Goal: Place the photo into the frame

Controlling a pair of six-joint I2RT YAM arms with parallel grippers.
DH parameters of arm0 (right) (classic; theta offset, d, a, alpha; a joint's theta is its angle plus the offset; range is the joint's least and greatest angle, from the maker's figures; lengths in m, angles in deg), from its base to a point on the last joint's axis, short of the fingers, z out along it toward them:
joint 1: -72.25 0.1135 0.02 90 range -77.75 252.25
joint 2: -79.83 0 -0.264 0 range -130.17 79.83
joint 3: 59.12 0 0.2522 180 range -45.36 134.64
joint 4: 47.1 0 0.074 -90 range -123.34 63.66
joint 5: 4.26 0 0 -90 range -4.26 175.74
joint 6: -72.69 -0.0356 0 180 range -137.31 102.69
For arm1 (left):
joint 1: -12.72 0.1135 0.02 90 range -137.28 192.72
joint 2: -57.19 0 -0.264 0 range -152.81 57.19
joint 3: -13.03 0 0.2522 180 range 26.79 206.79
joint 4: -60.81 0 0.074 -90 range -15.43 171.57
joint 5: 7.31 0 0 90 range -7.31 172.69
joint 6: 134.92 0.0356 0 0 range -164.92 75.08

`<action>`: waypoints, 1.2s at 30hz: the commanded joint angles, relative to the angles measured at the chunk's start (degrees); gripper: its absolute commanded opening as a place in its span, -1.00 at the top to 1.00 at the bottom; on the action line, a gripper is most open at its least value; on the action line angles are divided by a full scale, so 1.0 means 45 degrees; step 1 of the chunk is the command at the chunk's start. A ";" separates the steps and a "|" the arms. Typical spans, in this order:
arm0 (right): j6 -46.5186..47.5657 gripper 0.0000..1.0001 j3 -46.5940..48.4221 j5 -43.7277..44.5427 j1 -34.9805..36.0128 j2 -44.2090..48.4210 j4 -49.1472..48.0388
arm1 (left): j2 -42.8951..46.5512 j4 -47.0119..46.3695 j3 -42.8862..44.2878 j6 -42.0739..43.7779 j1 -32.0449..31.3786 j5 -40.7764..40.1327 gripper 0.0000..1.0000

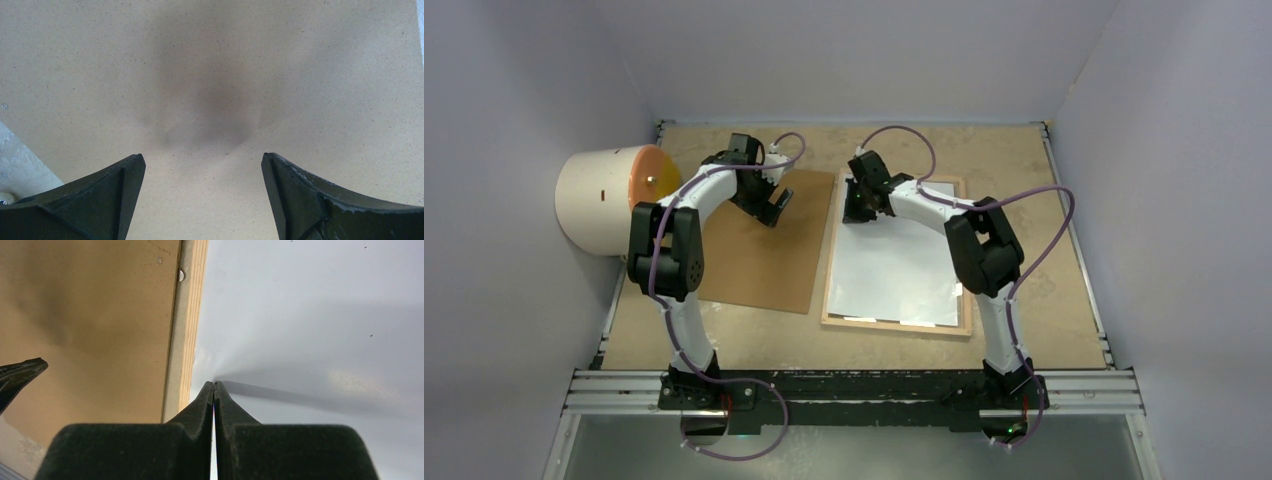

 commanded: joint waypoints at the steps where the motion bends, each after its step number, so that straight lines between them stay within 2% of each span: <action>1: 0.0169 0.97 0.0379 0.0490 -0.0001 0.0962 -0.0324 | 0.0570 -0.0208 0.0232 0.0061 0.0064 0.0236 -0.84; 10: -0.0618 0.98 0.0364 -0.0766 0.0236 0.0507 -0.1292 | 0.0574 -0.0179 0.0261 0.0061 0.0057 0.0191 -0.84; 18: -0.0891 0.98 -0.0223 -0.1255 0.0228 0.0313 -0.1199 | 0.0589 -0.0169 0.0223 0.0100 0.0050 0.0216 -0.84; 36: -0.0562 1.00 -0.0787 -0.1006 -0.0137 0.0643 -0.0478 | 0.0676 -0.0229 0.0125 0.0117 0.0061 0.0165 -0.84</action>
